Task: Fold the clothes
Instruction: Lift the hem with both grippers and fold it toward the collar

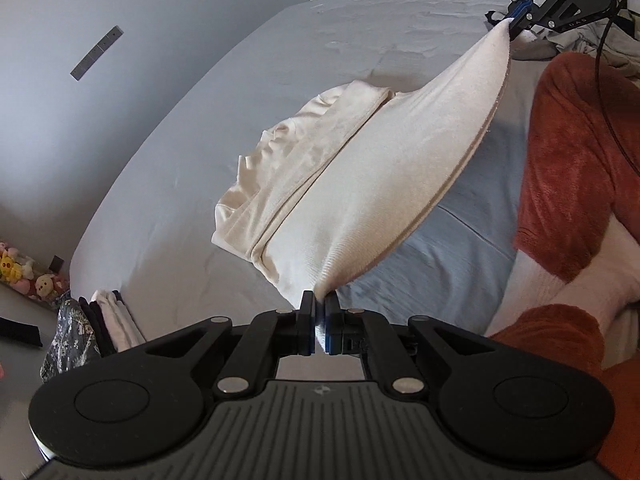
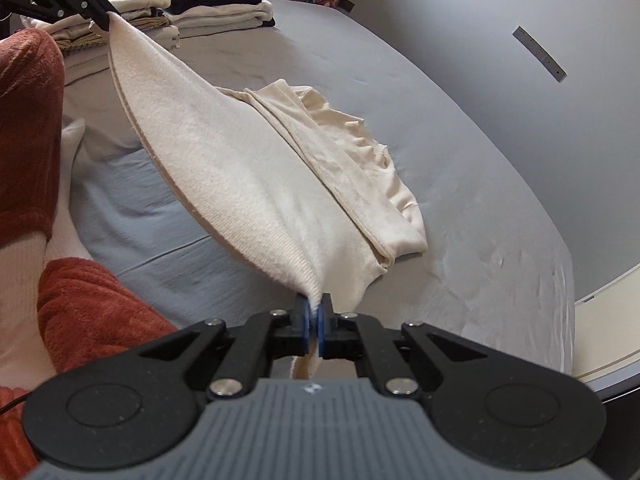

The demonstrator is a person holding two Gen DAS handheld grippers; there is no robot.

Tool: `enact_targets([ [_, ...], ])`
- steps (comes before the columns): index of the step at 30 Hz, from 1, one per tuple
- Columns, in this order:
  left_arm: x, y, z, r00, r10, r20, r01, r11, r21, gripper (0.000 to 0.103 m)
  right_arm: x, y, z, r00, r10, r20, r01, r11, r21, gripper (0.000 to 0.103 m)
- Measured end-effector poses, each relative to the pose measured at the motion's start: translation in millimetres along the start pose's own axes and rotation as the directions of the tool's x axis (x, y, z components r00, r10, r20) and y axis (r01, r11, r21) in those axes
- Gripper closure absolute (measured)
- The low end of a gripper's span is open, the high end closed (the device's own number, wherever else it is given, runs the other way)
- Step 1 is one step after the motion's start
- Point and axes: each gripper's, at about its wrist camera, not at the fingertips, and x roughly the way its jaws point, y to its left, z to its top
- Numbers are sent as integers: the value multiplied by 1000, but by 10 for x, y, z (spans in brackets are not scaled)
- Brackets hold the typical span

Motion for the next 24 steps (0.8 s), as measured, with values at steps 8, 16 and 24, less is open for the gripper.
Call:
enact_targets([
  [8, -379, -115, -46, 998, -55, -27, 55, 998, 6, 98, -345, 138, -3, 1000, 4, 6, -4, 1000, -24, 99],
  [16, -227, 100, 161, 1000, 2, 1, -2, 999, -43, 98, -562, 190, 33, 1000, -23, 18, 23, 999, -23, 99],
  [24, 212, 583, 494, 998, 54, 11, -53, 994, -92, 98, -164, -140, 311, 990, -136, 37, 134, 990, 52, 99],
])
